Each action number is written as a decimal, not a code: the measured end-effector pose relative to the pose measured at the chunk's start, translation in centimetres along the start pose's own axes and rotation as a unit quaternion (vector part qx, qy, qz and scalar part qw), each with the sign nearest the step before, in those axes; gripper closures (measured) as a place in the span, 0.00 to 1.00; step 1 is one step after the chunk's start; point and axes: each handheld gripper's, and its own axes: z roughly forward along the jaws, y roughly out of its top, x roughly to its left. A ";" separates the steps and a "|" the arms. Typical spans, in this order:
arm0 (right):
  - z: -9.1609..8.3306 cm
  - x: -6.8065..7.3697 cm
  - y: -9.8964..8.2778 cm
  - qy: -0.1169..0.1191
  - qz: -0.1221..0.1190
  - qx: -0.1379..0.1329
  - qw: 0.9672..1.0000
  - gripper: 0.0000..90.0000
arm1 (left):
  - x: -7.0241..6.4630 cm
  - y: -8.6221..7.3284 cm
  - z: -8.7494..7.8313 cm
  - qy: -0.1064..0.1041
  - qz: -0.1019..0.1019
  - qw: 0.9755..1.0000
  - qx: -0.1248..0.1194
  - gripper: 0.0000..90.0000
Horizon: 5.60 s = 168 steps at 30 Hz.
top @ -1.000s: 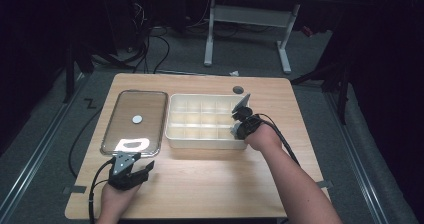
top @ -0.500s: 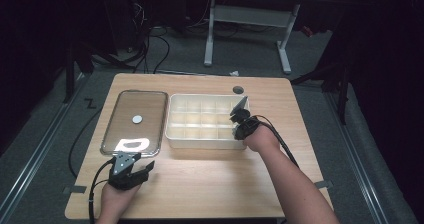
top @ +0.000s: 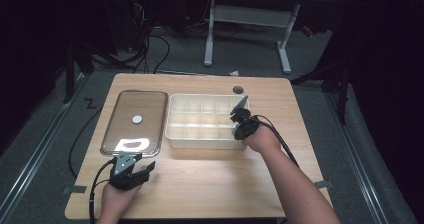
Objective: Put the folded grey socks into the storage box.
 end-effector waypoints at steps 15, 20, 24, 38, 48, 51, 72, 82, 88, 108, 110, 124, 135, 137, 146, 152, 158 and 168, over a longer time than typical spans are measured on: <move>-1.0 -0.5 -0.1 0.021 0.005 -0.004 1.000 0.65 | 0.0 0.0 0.0 -0.002 0.000 1.000 0.001 0.46; -1.6 -0.6 -0.2 0.026 0.007 -0.012 1.000 0.65 | 0.0 0.0 0.1 -0.002 0.000 1.000 0.001 0.46; -2.3 -0.8 -0.3 0.030 0.009 -0.018 0.999 0.69 | 0.0 0.0 0.1 -0.003 0.000 1.000 0.002 0.46; -3.4 -1.4 0.3 0.020 0.025 -0.026 0.999 1.00 | 0.0 0.0 0.1 -0.002 0.001 1.000 0.002 0.46; -0.5 -1.0 0.3 0.008 0.014 0.020 1.000 1.00 | 0.1 0.0 0.1 -0.001 0.002 1.000 0.002 0.46; -0.2 -1.0 0.2 0.008 0.015 0.023 1.000 1.00 | 0.0 0.0 0.2 -0.002 0.001 1.000 0.003 0.46; -2.3 -1.1 1.5 0.017 0.019 -0.018 1.000 1.00 | 0.0 -0.1 0.2 -0.002 0.004 1.000 0.006 0.46; -0.2 -0.7 1.9 0.016 0.028 0.017 0.999 1.00 | 0.0 -0.1 0.1 -0.002 0.005 1.000 0.006 0.46; 0.5 -0.9 2.4 0.023 0.026 0.035 0.999 1.00 | -0.1 -0.1 0.2 -0.002 0.007 1.000 0.008 0.46; -0.1 -1.0 2.0 0.018 0.029 0.015 0.999 1.00 | -0.2 -0.2 0.2 -0.006 0.005 1.000 0.006 0.46; -0.6 -1.1 1.9 0.021 0.029 0.007 0.999 1.00 | -0.2 -0.2 0.2 -0.006 0.005 1.000 0.006 0.46; -2.8 -1.7 1.3 0.030 0.045 -0.031 0.998 0.90 | -0.3 -0.2 0.3 -0.008 0.008 1.000 0.012 0.46; -4.0 -1.6 0.6 0.034 0.036 -0.057 0.997 0.88 | -0.6 -0.1 0.3 -0.008 0.014 1.000 0.012 0.45; -4.1 -1.6 0.4 0.038 0.034 -0.064 0.997 0.87 | -0.6 -0.1 0.3 -0.009 0.013 1.000 0.012 0.45; -4.2 -1.4 -0.8 0.047 0.033 -0.094 0.994 0.80 | -0.6 0.0 0.3 -0.010 0.014 1.000 0.013 0.45; -5.0 -1.3 -2.2 0.052 0.043 -0.136 0.988 0.76 | -0.5 0.0 0.2 -0.012 0.007 1.000 0.010 0.45; -4.9 -1.6 -3.9 0.069 0.055 -0.164 0.983 0.70 | -0.5 0.1 0.1 -0.020 0.002 1.000 0.009 0.46; -5.0 -0.5 -6.8 0.058 0.045 -0.216 0.974 0.64 | -0.6 0.1 0.1 -0.023 0.003 1.000 0.010 0.46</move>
